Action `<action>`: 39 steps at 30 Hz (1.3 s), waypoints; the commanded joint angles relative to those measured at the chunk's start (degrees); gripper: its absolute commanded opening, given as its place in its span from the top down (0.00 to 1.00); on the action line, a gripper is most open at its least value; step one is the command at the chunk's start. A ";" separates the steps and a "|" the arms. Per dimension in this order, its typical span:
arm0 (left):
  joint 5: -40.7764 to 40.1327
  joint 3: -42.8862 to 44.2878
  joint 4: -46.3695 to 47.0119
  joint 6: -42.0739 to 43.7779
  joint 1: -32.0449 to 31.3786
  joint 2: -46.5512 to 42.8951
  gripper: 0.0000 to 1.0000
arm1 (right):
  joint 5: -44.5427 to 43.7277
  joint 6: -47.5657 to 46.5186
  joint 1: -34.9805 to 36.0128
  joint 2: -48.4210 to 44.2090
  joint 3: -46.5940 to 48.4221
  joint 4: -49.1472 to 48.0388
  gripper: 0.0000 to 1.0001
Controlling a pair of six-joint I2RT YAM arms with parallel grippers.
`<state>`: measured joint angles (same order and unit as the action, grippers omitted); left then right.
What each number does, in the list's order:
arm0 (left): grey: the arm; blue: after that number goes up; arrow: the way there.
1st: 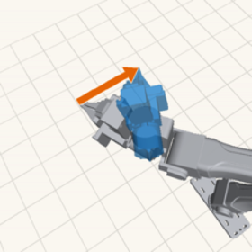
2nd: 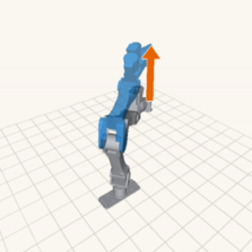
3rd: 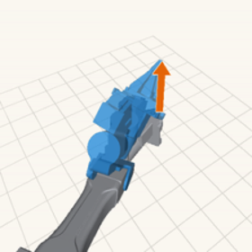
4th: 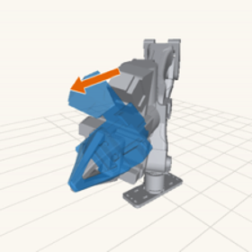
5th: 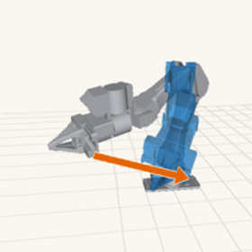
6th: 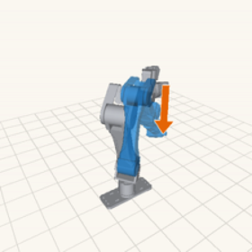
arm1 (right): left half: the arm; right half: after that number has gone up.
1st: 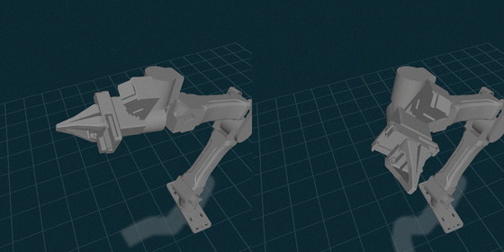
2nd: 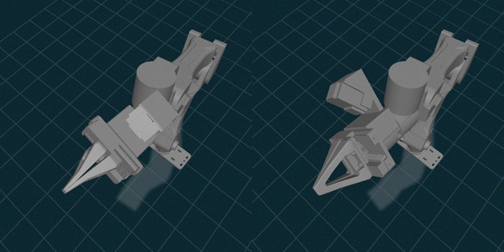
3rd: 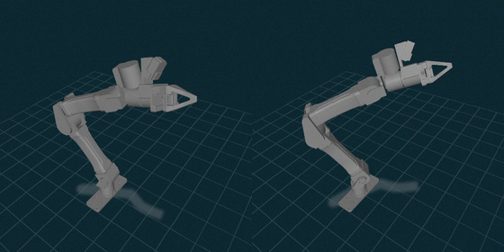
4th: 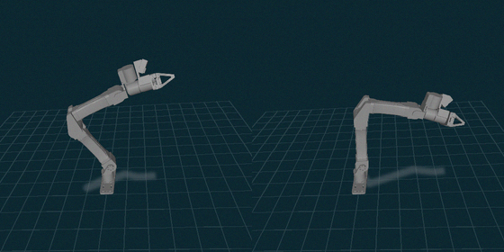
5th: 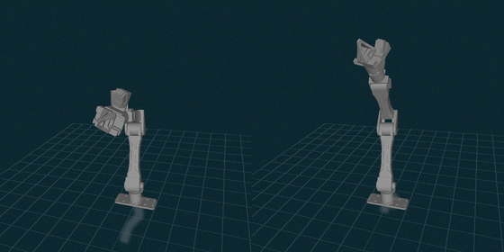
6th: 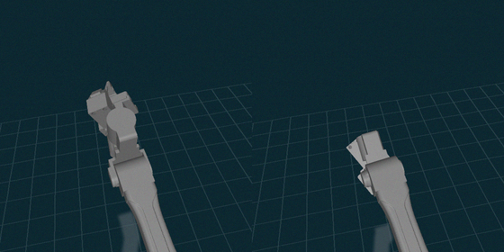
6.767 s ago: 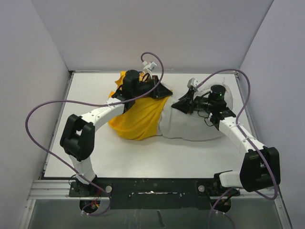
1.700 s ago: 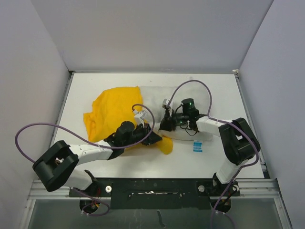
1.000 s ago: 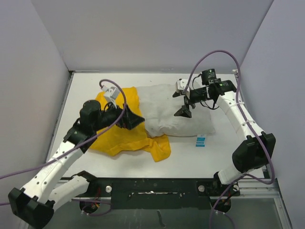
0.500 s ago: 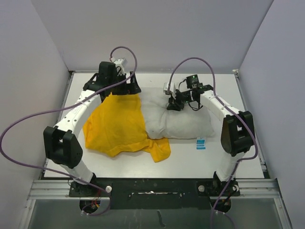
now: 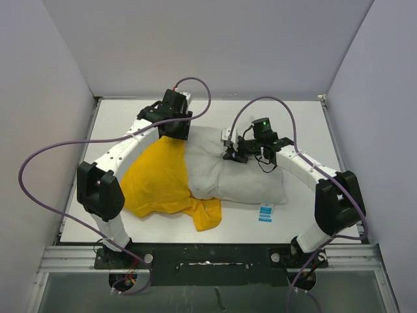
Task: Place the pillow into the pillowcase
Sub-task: Stuff the pillow into the pillowcase.
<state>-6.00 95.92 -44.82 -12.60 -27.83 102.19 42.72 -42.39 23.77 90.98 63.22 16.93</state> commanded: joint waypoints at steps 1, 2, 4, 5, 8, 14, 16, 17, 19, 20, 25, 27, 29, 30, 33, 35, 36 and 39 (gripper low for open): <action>-7.15 2.86 -3.02 2.26 -1.26 0.01 0.60 | 2.16 2.40 -0.03 -0.81 -1.81 0.46 1.00; -7.60 2.46 -3.25 2.45 -1.38 -0.10 0.60 | 2.33 2.47 -0.10 -0.79 -1.75 0.55 1.00; -8.13 1.81 -3.72 2.72 -1.43 -0.02 0.64 | 2.74 2.64 -0.27 -0.90 -1.76 0.73 1.00; -8.08 1.61 -3.99 2.77 -1.43 0.10 0.70 | 2.92 2.66 -0.23 -0.90 -1.79 0.67 1.00; -6.22 2.30 -4.50 2.84 -1.56 0.18 0.94 | 3.07 2.75 -0.43 -0.97 -1.88 0.56 1.00; 3.95 3.39 1.74 3.09 -4.14 -3.84 1.00 | 3.48 3.58 -1.11 -1.12 -2.11 -0.13 1.00; 12.21 3.44 6.55 1.70 -4.41 -5.48 1.00 | 4.08 4.89 -1.60 -1.69 -2.43 -1.31 1.00; 16.98 3.42 9.60 0.52 -4.40 -6.07 1.00 | 4.57 6.44 -2.21 -2.23 -2.67 -2.56 1.00; 25.11 4.13 16.09 -3.26 -4.45 -6.03 1.00 | 7.39 13.10 -4.71 -3.66 -3.28 -7.02 1.00; 29.03 5.24 19.43 -5.48 -4.67 -5.25 1.00 | 8.92 19.77 -6.31 -4.59 -3.36 -10.38 1.00; 42.44 24.07 28.68 -16.72 -9.73 7.18 1.00 | 7.71 30.18 -9.87 -10.11 2.20 -19.45 1.00; 45.37 38.91 25.18 -16.53 -14.39 13.44 1.00 | 7.82 30.43 -10.93 -11.84 6.03 -19.10 1.00; 46.61 45.28 21.86 -16.12 -17.49 16.32 1.00 | 8.76 29.12 -12.85 -13.22 7.97 -17.25 1.00; 46.66 43.92 21.77 -16.14 -18.46 15.78 1.00 | 10.06 28.25 -14.18 -13.92 7.30 -16.72 1.00; 44.53 22.01 35.48 -19.38 -19.69 7.09 1.00 | 17.63 23.49 -17.44 -16.21 -0.81 -16.96 1.00; 41.03 4.32 47.82 -22.66 -19.45 0.33 1.00 | 19.67 15.56 -18.06 -15.95 -5.86 -11.69 1.00; 39.39 -2.41 51.41 -23.67 -19.15 -1.99 1.00 | 20.98 10.91 -18.52 -15.12 -6.78 -6.89 1.00; 37.54 -15.69 57.89 -26.23 -18.03 -4.35 1.00 | 22.72 -4.63 -19.75 -10.48 -3.61 12.54 1.00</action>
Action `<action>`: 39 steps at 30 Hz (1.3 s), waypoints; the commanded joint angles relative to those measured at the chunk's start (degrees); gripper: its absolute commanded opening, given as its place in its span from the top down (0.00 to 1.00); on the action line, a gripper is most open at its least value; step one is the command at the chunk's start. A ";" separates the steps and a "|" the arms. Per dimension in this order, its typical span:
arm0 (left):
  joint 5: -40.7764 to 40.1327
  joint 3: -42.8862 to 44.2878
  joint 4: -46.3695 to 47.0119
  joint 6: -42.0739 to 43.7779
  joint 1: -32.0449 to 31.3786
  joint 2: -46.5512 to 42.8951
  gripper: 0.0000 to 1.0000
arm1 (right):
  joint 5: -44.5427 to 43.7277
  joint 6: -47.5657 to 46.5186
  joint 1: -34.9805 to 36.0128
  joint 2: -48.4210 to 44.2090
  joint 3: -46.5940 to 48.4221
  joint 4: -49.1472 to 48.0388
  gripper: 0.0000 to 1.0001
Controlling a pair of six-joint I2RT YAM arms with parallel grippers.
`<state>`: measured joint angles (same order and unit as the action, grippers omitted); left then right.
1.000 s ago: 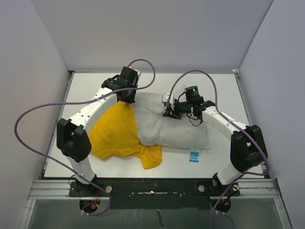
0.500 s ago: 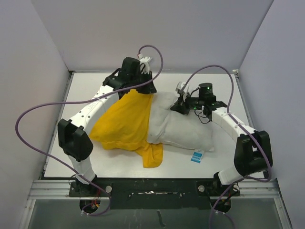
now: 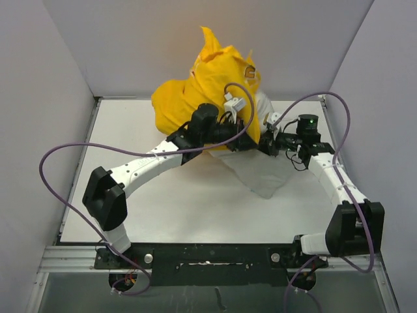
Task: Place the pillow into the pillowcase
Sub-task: Stuff the pillow into the pillowcase.
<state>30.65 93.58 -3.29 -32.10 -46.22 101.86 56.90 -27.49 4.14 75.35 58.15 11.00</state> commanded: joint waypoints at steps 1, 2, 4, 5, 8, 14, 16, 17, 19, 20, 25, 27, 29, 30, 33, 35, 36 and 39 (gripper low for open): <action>0.59 -16.40 17.97 -7.21 0.56 -3.72 1.00 | 8.57 -25.53 -0.42 6.69 3.53 25.76 0.98; 0.40 -18.95 19.58 -7.42 0.66 -3.09 1.00 | 8.57 -32.31 -0.67 7.85 4.68 31.67 0.97; 0.48 -23.05 22.67 -7.41 0.88 -1.19 1.00 | 8.57 -42.04 -1.13 8.63 5.95 42.31 0.87; 0.79 -24.68 24.11 -7.61 1.13 -0.03 1.00 | 8.69 -45.37 -1.41 8.25 6.27 46.37 0.82; 2.53 -29.03 29.38 -8.86 2.41 3.04 1.00 | 7.80 -48.13 -2.25 4.14 7.36 53.58 0.67; 5.47 -34.39 37.84 -8.74 3.23 3.63 1.00 | 9.48 -46.01 -10.42 -1.84 22.13 66.73 0.37; 5.98 -35.36 38.65 -8.00 3.09 3.25 1.00 | 9.09 -43.55 -13.35 -1.14 27.82 66.42 0.17; 5.99 -35.96 39.01 -7.66 3.00 2.92 1.00 | 8.08 -41.26 -14.16 -0.05 29.73 63.69 0.07; 6.00 -37.62 39.67 -6.83 2.70 2.04 1.00 | 4.95 -37.10 -14.42 2.85 32.46 58.87 0.02; 6.00 -38.58 40.00 -6.35 2.57 1.45 1.00 | 4.19 -36.34 -14.42 4.82 33.52 57.67 0.02; 5.95 -42.63 39.76 -3.12 2.18 -2.12 1.00 | -0.55 -38.78 -9.39 18.38 39.49 59.75 0.02; 5.86 -43.43 38.97 -1.90 2.27 -3.38 1.00 | -4.80 -38.34 -4.87 21.07 37.71 58.25 0.02; 5.85 -43.68 37.68 -0.28 2.42 -4.54 1.00 | -7.87 -36.13 -0.61 21.52 33.65 54.33 0.01; 5.87 -43.73 37.15 0.23 2.51 -5.02 1.00 | -8.65 -34.60 1.17 21.43 31.92 52.26 0.03; 6.00 -43.87 36.45 1.69 3.19 -6.37 1.00 | -8.80 -29.67 5.30 21.94 29.93 49.29 0.56; 7.73 -42.30 35.54 2.11 4.30 -7.12 1.00 | -8.84 -25.66 7.92 22.09 30.94 48.05 0.96; 8.90 -39.76 33.76 2.62 5.06 -7.38 1.00 | -9.96 -23.59 9.34 21.74 32.35 47.05 1.00; 11.67 -27.64 23.65 5.20 7.93 -7.07 1.00 | -15.96 -14.83 12.62 18.30 37.55 37.87 1.00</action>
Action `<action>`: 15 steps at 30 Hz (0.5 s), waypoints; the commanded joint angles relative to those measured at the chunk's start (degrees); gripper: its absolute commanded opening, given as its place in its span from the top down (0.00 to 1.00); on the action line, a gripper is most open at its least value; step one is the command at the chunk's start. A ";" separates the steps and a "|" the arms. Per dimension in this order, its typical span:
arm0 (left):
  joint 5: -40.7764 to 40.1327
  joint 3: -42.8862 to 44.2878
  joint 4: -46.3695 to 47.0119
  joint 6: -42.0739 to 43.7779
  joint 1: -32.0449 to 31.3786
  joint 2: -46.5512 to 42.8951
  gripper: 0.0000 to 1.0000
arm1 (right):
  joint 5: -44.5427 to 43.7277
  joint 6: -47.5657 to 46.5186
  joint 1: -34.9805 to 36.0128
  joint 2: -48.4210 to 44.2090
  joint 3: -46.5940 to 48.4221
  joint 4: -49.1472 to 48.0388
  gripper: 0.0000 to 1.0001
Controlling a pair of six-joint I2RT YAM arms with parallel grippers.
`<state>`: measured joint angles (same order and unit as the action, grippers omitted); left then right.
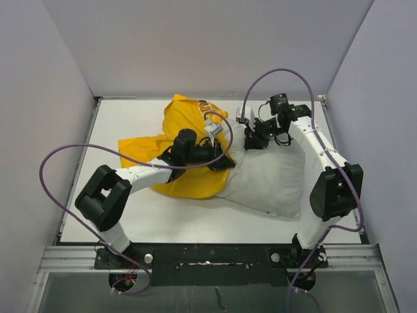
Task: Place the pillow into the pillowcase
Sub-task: Stuff the pillow into the pillowcase.
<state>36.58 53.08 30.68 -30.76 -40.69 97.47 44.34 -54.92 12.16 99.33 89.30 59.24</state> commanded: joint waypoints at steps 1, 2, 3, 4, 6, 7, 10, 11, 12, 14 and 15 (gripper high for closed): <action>6.80 17.71 -13.50 4.25 3.34 -2.27 1.00 | -4.85 15.65 4.62 -6.84 8.27 -14.75 1.00; 7.47 22.12 -14.85 4.30 4.22 -1.76 1.00 | -6.24 17.32 4.23 -7.49 12.22 -18.03 1.00; 8.23 26.30 -15.67 4.31 5.06 -1.09 1.00 | -7.78 18.27 3.77 -7.40 15.82 -19.12 1.00; 8.67 30.06 -16.14 4.23 5.69 -0.34 1.00 | -9.07 18.80 3.13 -7.32 18.66 -20.19 1.00; 8.60 36.98 -17.47 4.60 6.31 1.08 1.00 | -11.09 18.26 2.29 -8.32 21.30 -22.71 1.00; 8.61 40.27 -18.04 5.10 6.25 1.82 1.00 | -11.97 17.55 2.19 -9.26 21.21 -23.91 1.00; 8.49 40.42 -16.32 5.33 5.45 2.08 1.00 | -9.87 12.86 2.58 -13.87 14.24 -25.92 1.00; 8.07 37.89 -14.50 5.61 4.86 1.39 1.00 | -8.01 10.14 3.14 -15.41 10.13 -25.57 1.00; 6.96 34.22 -12.28 6.12 4.29 0.44 1.00 | -6.32 6.97 3.88 -17.27 5.20 -25.24 1.00; 4.40 24.82 -7.18 6.99 2.89 -1.41 1.00 | -2.55 1.06 5.18 -20.85 -6.81 -25.60 1.00; 2.99 20.02 -4.52 6.96 2.17 -2.13 1.00 | -1.04 -0.95 5.35 -22.55 -13.76 -26.78 1.00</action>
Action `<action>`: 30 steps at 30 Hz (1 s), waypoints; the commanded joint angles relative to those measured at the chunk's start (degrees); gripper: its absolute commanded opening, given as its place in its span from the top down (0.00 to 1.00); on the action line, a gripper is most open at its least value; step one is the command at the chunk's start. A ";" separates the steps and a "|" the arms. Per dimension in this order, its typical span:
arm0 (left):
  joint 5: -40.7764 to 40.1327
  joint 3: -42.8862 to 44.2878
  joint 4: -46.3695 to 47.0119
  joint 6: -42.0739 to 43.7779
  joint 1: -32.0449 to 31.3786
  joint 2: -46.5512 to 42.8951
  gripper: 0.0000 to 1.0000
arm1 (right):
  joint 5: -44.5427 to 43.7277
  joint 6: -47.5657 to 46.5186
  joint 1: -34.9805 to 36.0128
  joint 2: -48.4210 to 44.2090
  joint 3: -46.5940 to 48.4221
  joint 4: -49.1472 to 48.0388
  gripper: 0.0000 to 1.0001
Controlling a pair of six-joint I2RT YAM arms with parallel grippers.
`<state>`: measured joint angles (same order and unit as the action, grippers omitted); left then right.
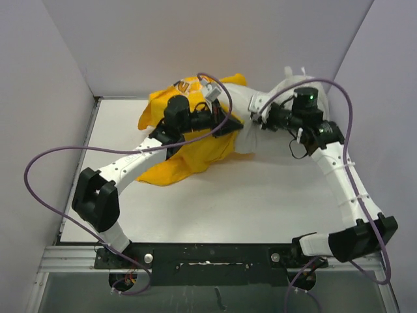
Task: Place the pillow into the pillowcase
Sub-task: Stuff the pillow into the pillowcase.
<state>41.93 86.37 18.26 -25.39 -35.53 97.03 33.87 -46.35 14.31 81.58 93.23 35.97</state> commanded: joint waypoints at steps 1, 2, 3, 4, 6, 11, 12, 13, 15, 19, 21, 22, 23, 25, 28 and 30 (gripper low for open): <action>-3.52 -17.95 10.45 1.50 -3.63 -2.14 1.00 | 10.17 -11.36 3.37 -6.29 -24.57 -5.38 1.00; -4.72 -22.53 12.68 1.30 -4.37 -2.43 1.00 | 10.42 -13.52 3.68 -7.48 -30.58 -7.21 1.00; -7.00 -26.96 14.82 1.46 -5.29 -2.71 1.00 | 10.35 -15.00 4.05 -8.56 -38.17 -9.43 1.00; -8.92 -30.81 16.54 2.11 -6.27 -3.22 1.00 | 10.34 -16.10 4.41 -9.37 -42.90 -11.94 1.00; -13.53 -37.82 18.17 3.93 -8.49 -5.17 0.96 | 10.52 -18.45 5.07 -10.57 -48.63 -12.47 1.00; -23.36 -49.10 10.96 5.30 -10.93 -17.45 0.68 | 13.82 -20.07 5.31 -9.83 -46.87 -4.97 1.00; -24.83 -49.24 6.18 5.20 -10.96 -20.92 0.63 | 14.50 -20.18 5.50 -9.09 -46.41 -4.20 1.00; -25.93 -48.44 1.06 5.18 -11.04 -24.48 0.58 | 15.08 -21.10 5.66 -8.25 -45.77 -2.94 1.00; -27.57 -46.30 -9.18 4.85 -10.98 -30.78 0.49 | 15.21 -20.72 6.00 -6.69 -43.98 -0.99 1.00; -29.85 -42.59 -23.28 2.99 -10.83 -40.59 0.41 | 15.72 -18.07 6.11 -5.14 -41.49 0.28 1.00; -32.01 -39.46 -29.48 1.24 -10.83 -43.45 0.39 | 15.83 -17.18 6.17 -5.44 -41.67 -0.41 1.00; -32.73 -37.19 -32.41 1.25 -10.79 -44.11 0.38 | 15.92 -16.79 6.15 -5.49 -41.72 -0.72 1.00; -33.88 -34.32 -35.53 1.50 -10.83 -43.94 0.37 | 16.15 -16.50 6.21 -5.35 -41.73 -0.86 1.00; -36.55 -26.31 -42.43 3.40 -10.87 -41.53 0.36 | 16.46 -16.07 6.32 -4.77 -41.49 -0.90 1.00; -41.79 -12.29 -52.23 8.01 -11.04 -34.49 0.32 | 16.49 -15.63 6.39 -4.16 -41.04 -0.65 1.00; -46.18 -4.29 -58.09 12.15 -11.03 -28.61 0.25 | 16.45 -15.38 6.44 -4.23 -41.11 -0.85 1.00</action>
<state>5.63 67.59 -24.38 -20.36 -46.65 60.34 45.12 -64.42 19.88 76.42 50.63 32.32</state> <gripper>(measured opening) 0.691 0.121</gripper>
